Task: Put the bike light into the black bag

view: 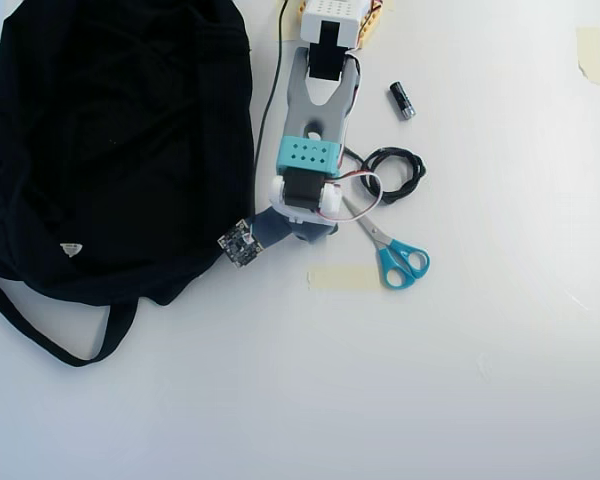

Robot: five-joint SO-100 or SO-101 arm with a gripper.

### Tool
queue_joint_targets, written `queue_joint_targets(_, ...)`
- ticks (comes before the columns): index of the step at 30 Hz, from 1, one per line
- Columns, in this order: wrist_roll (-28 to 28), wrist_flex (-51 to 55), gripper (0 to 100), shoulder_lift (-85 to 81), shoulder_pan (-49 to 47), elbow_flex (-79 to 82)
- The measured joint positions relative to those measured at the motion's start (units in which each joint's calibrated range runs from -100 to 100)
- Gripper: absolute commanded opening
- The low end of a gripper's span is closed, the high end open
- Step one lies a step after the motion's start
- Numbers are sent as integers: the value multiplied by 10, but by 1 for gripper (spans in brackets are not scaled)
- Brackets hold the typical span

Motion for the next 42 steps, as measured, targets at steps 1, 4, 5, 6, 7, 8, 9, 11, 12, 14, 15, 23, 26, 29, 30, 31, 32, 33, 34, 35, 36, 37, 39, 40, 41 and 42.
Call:
queue_joint_targets(1,0,1,2,0,-3,-10)
queue_joint_targets(4,0,4,2,0,-7,-26)
queue_joint_targets(5,0,4,2,1,-7,-28)
queue_joint_targets(6,0,4,2,1,-7,-28)
queue_joint_targets(7,0,4,2,1,-7,-28)
queue_joint_targets(8,0,4,2,1,-9,-28)
queue_joint_targets(9,0,4,2,1,-10,-28)
queue_joint_targets(11,0,4,2,0,-13,-28)
queue_joint_targets(12,0,4,2,-5,-14,-28)
queue_joint_targets(14,0,4,2,-23,-14,-28)
queue_joint_targets(15,0,4,2,-37,-14,-28)
queue_joint_targets(23,11,4,2,-120,-19,-1)
queue_joint_targets(26,19,4,2,-153,-24,35)
queue_joint_targets(29,42,4,2,-193,-27,64)
queue_joint_targets(30,50,4,2,-208,-27,73)
queue_joint_targets(31,60,4,2,-224,-27,83)
queue_joint_targets(32,72,5,2,-247,-27,95)
queue_joint_targets(33,78,5,2,-257,-27,97)
queue_joint_targets(34,86,5,2,-271,-27,106)
queue_joint_targets(35,101,5,2,-288,-26,120)
queue_joint_targets(36,115,5,2,-301,-24,128)
queue_joint_targets(37,130,6,2,-315,-19,135)
queue_joint_targets(39,153,8,2,-341,-7,147)
queue_joint_targets(40,164,8,2,-354,0,156)
queue_joint_targets(41,174,8,2,-367,7,164)
queue_joint_targets(42,183,8,2,-379,13,175)
